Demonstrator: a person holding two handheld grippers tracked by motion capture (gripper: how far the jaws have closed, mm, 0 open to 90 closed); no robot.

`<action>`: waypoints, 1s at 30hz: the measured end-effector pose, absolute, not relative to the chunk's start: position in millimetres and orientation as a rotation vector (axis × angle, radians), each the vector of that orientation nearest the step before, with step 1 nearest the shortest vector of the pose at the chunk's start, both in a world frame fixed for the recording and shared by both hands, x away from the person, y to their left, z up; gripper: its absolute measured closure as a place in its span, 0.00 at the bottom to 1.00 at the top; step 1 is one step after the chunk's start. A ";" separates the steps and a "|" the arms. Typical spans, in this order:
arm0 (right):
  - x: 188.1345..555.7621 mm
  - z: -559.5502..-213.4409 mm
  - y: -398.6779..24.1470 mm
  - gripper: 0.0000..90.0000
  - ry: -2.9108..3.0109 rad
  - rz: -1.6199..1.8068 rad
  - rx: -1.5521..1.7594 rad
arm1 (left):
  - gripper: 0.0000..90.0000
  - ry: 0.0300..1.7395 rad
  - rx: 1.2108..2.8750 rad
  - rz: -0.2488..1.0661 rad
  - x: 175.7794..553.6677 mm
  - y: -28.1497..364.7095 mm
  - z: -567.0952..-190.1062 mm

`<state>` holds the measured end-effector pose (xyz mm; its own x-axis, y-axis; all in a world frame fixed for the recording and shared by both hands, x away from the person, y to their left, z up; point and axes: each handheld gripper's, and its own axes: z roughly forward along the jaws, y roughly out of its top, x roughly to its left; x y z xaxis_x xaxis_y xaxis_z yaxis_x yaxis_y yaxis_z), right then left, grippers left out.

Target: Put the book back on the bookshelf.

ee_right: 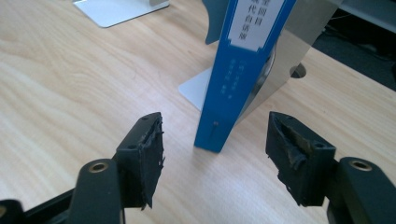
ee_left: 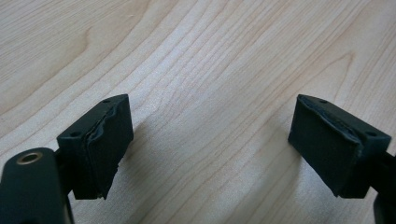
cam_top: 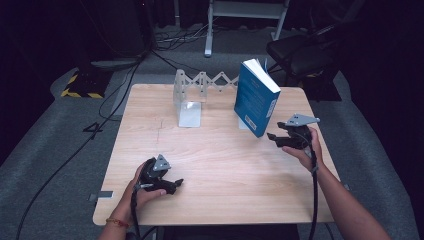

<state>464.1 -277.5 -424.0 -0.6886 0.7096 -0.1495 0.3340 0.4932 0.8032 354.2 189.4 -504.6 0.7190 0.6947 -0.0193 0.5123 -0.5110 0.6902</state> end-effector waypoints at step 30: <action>410.5 -440.0 -334.9 0.33 2.369 0.999 0.801 | 0.16 0.911 2.228 0.340 354.2 189.4 -504.6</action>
<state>410.5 -334.9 -440.0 -0.7329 0.6583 -0.1717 0.3368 0.5704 0.7491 354.2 189.4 -504.6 0.7189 0.6948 -0.0195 0.5125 -0.5108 0.6903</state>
